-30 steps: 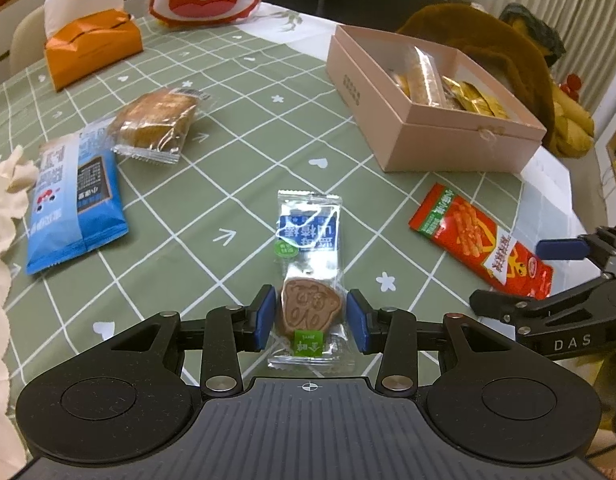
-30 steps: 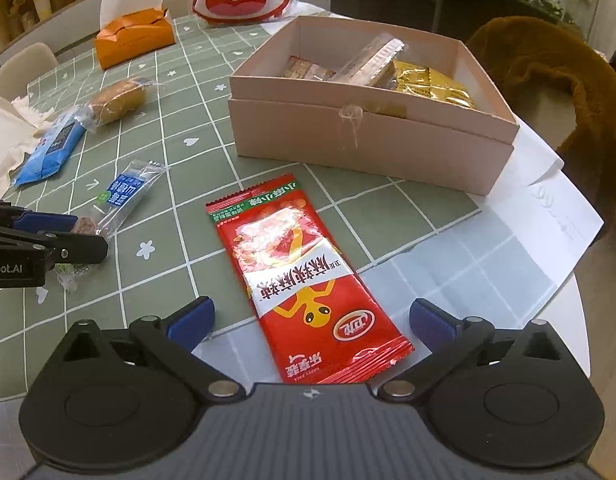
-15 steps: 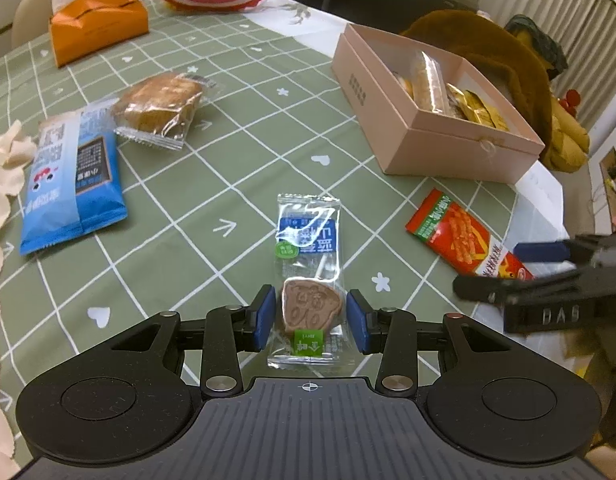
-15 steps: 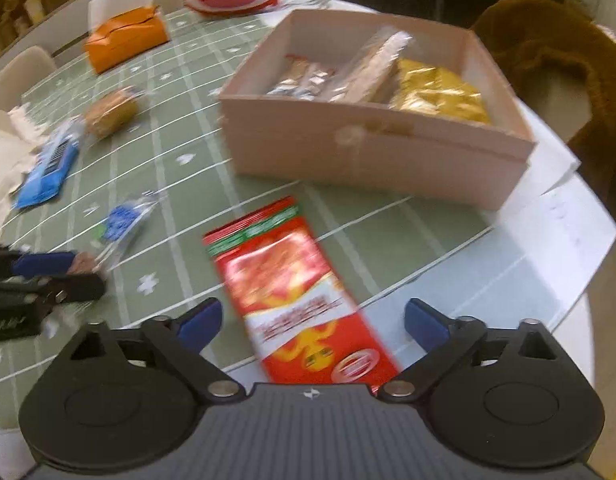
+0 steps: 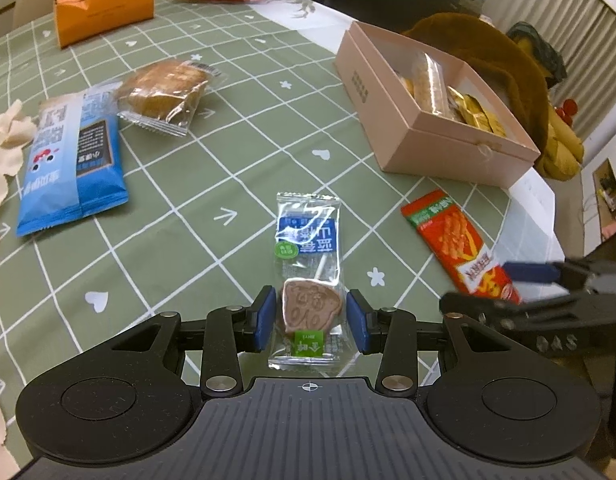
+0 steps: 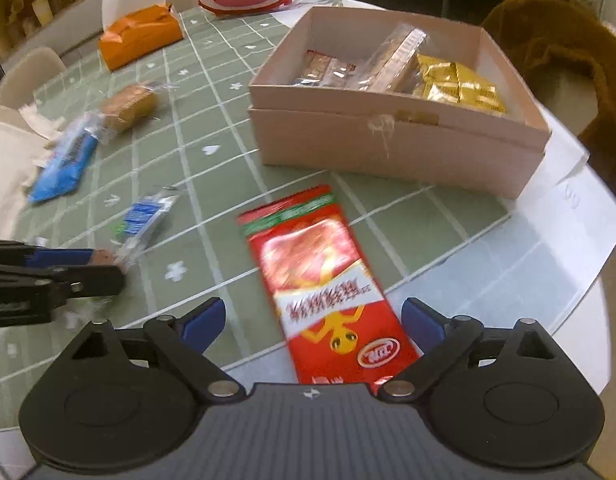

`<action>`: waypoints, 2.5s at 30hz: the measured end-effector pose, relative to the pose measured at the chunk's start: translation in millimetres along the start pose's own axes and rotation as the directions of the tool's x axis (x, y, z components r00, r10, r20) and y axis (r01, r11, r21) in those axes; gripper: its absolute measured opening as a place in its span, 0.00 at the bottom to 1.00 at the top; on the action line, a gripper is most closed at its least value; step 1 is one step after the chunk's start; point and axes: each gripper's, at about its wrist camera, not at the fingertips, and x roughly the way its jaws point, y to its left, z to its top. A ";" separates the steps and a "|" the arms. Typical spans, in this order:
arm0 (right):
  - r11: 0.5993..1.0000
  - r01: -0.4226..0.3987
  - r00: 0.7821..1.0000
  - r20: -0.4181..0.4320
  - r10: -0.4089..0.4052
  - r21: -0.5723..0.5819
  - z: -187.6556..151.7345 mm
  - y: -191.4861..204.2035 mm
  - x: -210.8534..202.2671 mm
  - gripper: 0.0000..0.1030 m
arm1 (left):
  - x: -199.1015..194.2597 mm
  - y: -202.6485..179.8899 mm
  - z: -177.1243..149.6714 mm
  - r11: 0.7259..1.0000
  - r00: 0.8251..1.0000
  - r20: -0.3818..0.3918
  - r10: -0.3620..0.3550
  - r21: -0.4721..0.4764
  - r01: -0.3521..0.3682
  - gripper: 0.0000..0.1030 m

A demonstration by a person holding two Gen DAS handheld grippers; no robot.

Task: Organize snacks

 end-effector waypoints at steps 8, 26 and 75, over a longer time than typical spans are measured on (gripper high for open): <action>0.999 0.041 0.999 0.027 -0.042 0.023 -3.8 0.8 -1.1 0.93 | -2.8 -16.6 -13.2 0.983 0.999 -0.001 0.040 0.181 -0.039 0.43; 0.996 0.088 0.994 0.062 -0.086 -0.015 -0.9 8.7 -9.8 0.48 | -5.1 -10.6 -14.6 0.993 1.000 0.006 0.021 0.116 -0.022 0.41; 0.997 0.033 0.984 0.174 -0.044 0.069 167.7 5.4 -7.0 0.82 | -4.1 54.1 117.0 0.991 0.983 0.150 0.108 -0.088 -0.096 0.40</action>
